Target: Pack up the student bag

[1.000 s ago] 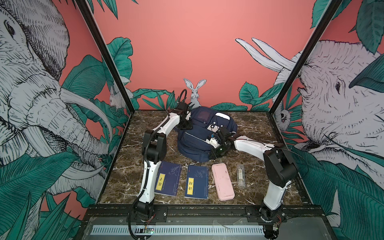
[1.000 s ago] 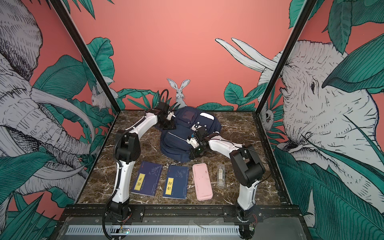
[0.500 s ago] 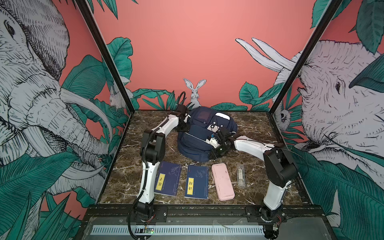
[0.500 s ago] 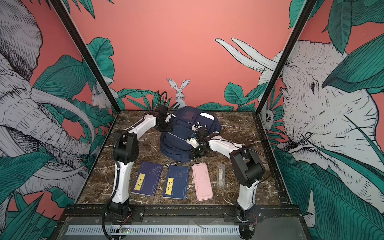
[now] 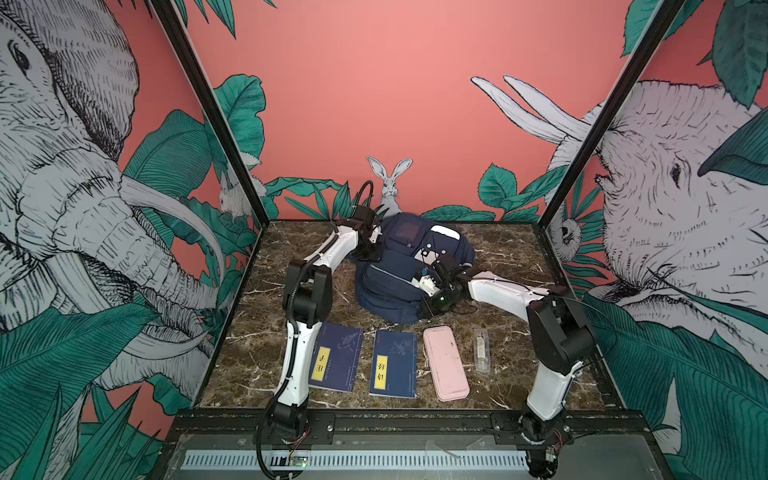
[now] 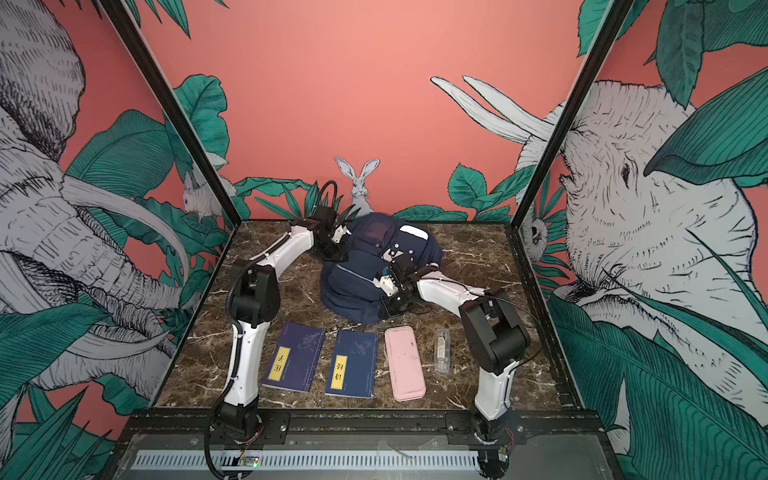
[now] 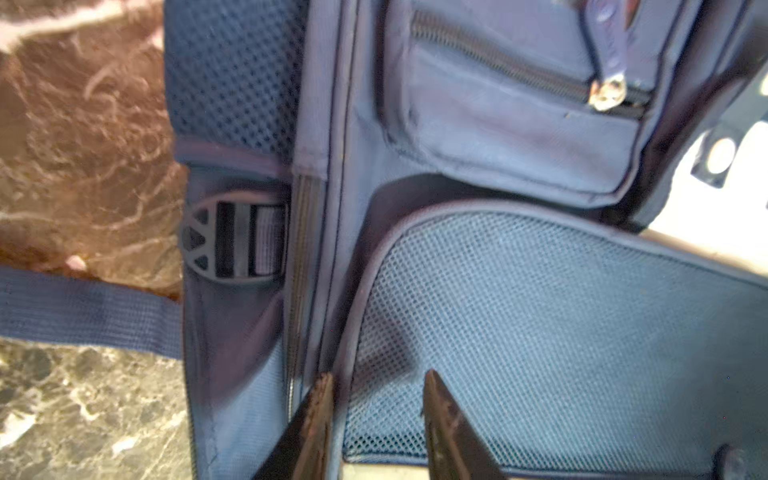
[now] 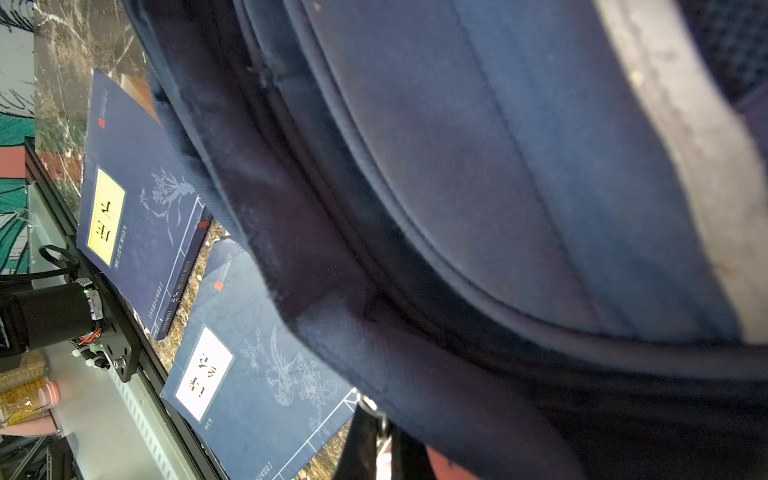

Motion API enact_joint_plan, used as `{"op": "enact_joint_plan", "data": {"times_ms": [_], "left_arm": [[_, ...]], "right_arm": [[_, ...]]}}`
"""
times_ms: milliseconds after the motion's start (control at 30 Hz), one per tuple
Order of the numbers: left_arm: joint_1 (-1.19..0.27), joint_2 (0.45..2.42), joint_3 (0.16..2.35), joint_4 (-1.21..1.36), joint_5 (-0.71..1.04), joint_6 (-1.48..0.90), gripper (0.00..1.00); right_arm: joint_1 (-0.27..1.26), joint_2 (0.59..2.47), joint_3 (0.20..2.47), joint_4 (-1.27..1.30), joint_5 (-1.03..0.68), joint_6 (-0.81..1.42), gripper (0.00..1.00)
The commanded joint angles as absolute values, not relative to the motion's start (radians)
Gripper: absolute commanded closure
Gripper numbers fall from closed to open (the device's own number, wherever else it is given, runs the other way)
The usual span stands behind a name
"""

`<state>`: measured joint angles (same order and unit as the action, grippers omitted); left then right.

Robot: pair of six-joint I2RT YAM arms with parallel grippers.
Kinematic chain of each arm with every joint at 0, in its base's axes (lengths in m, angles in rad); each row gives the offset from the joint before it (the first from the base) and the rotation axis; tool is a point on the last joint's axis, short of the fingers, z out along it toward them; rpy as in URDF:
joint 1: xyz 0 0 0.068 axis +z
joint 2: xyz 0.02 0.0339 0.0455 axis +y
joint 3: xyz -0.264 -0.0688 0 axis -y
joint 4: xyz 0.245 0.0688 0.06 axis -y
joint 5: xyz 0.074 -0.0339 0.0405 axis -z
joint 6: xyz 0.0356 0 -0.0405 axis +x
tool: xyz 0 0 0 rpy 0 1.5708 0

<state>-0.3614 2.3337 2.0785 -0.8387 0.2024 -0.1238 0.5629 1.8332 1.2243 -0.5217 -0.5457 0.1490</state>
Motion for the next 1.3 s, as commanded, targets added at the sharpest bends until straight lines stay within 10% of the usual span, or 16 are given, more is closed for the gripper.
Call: {"op": "enact_joint_plan", "data": {"times_ms": [0, 367, 600, 1267], "left_arm": [[-0.368, 2.329, 2.090, -0.894, 0.198, -0.098, 0.60], [-0.370, 2.347, 2.092, -0.882, 0.317, -0.101, 0.72], [-0.355, 2.344, 2.077, -0.822, 0.388, -0.164, 1.00], [-0.318, 2.042, 1.529, -0.046, 0.417, -0.797, 1.00]], "right_arm": [[0.568, 1.811, 1.252, -0.548, -0.541, 0.138, 1.00], [0.572, 1.818, 1.261, -0.552, -0.545, 0.132, 1.00], [0.579, 1.807, 1.252, -0.555, -0.539, 0.133, 1.00], [0.702, 1.884, 1.387, -0.551, -0.552, 0.192, 1.00]]}}
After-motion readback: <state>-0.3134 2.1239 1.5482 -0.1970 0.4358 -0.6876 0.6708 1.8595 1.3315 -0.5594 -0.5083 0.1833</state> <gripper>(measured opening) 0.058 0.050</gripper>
